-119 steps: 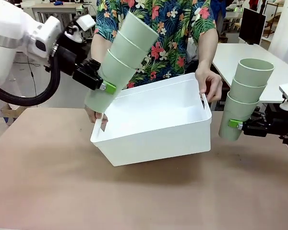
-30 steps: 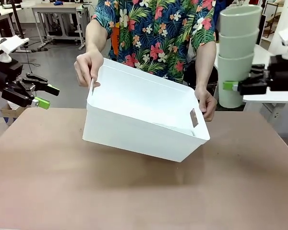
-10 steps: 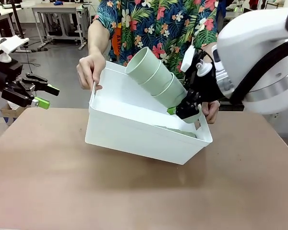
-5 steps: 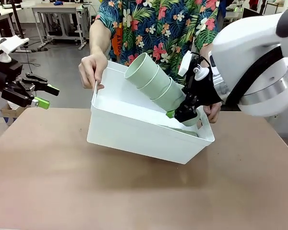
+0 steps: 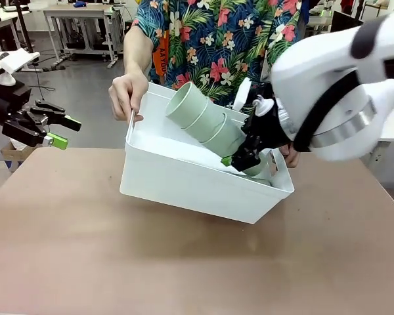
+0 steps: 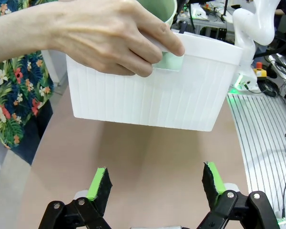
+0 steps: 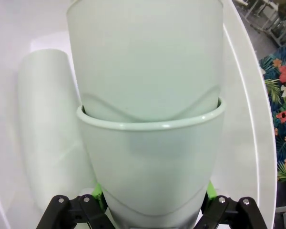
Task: Stack the cups and store them in the basket.
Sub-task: Place the stack of Reusable plastic cups into the Pantry Basket.
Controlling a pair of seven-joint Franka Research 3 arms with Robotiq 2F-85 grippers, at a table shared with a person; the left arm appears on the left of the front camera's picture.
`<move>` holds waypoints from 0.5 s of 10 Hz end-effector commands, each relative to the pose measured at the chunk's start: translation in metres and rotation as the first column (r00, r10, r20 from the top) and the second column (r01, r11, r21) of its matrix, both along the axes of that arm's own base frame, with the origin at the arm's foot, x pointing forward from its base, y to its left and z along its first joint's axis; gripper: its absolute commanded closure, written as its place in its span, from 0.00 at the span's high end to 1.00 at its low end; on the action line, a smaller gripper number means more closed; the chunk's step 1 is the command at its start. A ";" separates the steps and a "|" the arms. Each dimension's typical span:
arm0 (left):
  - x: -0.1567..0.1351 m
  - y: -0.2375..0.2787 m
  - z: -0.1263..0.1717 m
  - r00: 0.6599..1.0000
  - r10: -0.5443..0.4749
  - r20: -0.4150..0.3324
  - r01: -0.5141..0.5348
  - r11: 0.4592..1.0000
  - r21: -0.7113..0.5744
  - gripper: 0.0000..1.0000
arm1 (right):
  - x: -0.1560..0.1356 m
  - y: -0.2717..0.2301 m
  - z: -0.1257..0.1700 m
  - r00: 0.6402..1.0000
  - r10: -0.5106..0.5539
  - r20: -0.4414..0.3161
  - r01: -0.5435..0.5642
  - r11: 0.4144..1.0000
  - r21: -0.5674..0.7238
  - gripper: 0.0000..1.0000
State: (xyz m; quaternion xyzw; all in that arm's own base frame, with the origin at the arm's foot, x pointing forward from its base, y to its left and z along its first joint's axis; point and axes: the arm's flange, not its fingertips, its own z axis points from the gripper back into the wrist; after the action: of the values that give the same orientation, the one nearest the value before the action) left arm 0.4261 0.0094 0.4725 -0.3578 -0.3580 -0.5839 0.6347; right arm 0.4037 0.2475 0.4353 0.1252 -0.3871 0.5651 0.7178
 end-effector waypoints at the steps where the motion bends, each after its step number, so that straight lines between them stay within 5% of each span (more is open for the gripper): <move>1: 0.000 -0.001 0.002 1.000 0.011 -0.003 -0.011 1.000 0.000 1.00 | 0.023 0.026 0.005 0.998 -0.044 0.047 0.046 0.997 -0.054 0.85; 5: 0.000 -0.001 0.002 1.000 0.011 -0.003 -0.011 1.000 0.000 1.00 | 0.035 0.047 -0.005 0.997 -0.044 0.066 0.053 0.989 -0.138 0.85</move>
State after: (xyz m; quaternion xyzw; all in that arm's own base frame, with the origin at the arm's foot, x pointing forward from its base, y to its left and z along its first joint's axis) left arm 0.4261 0.0095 0.4725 -0.3578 -0.3581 -0.5838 0.6348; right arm 0.4320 0.2779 0.4163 0.0631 -0.3765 0.5847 0.7158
